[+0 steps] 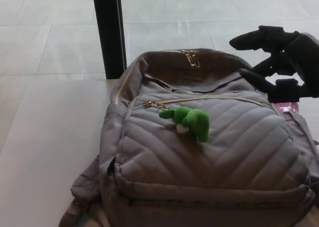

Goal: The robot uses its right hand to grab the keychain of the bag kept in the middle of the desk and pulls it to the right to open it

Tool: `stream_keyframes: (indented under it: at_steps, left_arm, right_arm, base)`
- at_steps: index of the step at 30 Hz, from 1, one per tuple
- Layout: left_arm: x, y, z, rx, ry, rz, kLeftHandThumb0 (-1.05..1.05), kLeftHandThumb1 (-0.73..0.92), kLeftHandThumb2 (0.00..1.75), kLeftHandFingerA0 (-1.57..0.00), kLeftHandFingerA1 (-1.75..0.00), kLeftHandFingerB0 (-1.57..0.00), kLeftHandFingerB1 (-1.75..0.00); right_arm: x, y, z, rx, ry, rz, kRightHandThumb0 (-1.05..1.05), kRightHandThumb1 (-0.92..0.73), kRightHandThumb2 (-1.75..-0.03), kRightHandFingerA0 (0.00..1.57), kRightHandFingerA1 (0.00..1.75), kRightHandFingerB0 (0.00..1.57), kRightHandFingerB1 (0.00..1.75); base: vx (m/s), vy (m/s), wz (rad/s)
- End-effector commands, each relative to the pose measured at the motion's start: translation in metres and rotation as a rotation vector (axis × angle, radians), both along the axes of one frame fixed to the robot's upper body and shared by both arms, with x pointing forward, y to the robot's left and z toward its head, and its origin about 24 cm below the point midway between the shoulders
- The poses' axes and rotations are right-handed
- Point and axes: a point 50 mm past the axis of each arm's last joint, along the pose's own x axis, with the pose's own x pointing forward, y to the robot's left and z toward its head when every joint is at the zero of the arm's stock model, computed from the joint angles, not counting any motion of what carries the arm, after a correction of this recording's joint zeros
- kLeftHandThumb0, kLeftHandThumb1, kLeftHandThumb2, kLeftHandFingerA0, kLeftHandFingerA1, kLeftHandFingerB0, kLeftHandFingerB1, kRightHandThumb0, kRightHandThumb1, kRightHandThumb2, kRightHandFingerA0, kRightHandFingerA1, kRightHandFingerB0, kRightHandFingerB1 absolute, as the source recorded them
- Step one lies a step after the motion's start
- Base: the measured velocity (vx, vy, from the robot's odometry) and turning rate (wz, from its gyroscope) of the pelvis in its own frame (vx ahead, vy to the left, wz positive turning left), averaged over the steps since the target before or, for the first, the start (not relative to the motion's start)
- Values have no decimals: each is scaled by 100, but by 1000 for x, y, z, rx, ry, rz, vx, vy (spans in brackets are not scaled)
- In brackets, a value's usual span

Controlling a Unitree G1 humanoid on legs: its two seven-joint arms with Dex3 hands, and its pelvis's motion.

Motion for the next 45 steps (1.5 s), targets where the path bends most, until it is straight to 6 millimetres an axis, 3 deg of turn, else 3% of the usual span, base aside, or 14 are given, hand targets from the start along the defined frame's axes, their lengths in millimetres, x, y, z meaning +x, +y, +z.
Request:
stream_keyframes:
  at_steps: [1,11,13,14,19,20,23,24,25,27,28,38,39,45]
  left_arm:
    - [-4,6,4,4,4,10,-49,32,125,-108,-121,-60,-93]
    - [-2,7,5,13,2,13,-67,4,152,-80,-133,-58,-120]
    - [-2,7,5,17,4,-12,-48,25,122,-111,-123,-65,-97]
    - [-3,8,6,19,10,-28,-91,14,142,-84,-122,-63,-106]
    - [-6,10,6,18,14,-4,-48,35,126,-108,-121,-62,-95]
    - [-6,10,6,10,7,13,-46,35,125,-107,-121,-64,-95]
    - [-6,10,6,21,7,1,-47,34,126,-107,-120,-61,-93]
    - [-6,9,5,18,6,10,-47,36,127,-104,-119,-59,-93]
    - [-6,9,5,13,5,7,-85,14,140,-89,-124,-62,-105]
    - [-6,8,4,14,7,9,-40,31,122,-109,-121,-68,-96]
    - [-6,8,4,14,7,3,-74,13,136,-87,-121,-67,-104]
    - [-7,7,3,28,29,-15,-44,33,124,-110,-121,-73,-98]
    - [-9,8,3,38,33,-21,-80,20,138,-94,-123,-74,-106]
    - [-14,9,2,56,45,-17,-81,21,139,-92,-122,-74,-107]
  right_arm:
    - [-9,2,2,-113,-32,24,-83,-79,-64,63,78,48,42]
    - [-32,26,5,-212,-61,144,-80,-82,-64,61,65,51,44]
    - [-32,25,3,-237,-49,132,-83,-83,-65,58,66,49,43]
    - [-30,21,-1,-245,-36,108,-83,-82,-65,69,92,49,40]
    - [-28,15,-12,-271,-4,77,-78,-81,-64,60,59,49,39]
    - [-27,12,-16,-295,-1,65,-79,-67,-106,56,67,42,53]
    - [-24,11,-24,-344,0,50,-77,-67,-107,57,66,43,53]
    - [-24,12,-25,-355,4,47,-78,-82,-65,62,57,51,39]
    - [-25,14,-27,-356,11,52,-79,-67,-107,57,65,43,52]
    - [-26,19,-29,-368,1,61,-81,-82,-66,61,59,51,38]
    - [-26,21,-29,-377,-1,63,-81,-83,-66,61,59,51,37]
    - [-27,42,-30,-368,-37,112,-82,-82,-64,57,62,49,42]
    - [-28,46,-30,-356,-39,118,-83,-81,-65,57,64,49,42]
    - [-30,51,-20,-354,-58,137,-84,-83,-66,57,62,52,42]
  base:
    - [0,0,0]
    - [0,0,0]
    - [0,0,0]
    - [0,0,0]
    - [0,0,0]
    - [0,0,0]
    - [0,0,0]
    - [0,0,0]
    - [0,0,0]
    - [0,0,0]
    - [0,0,0]
    - [0,0,0]
    - [0,0,0]
    - [0,0,0]
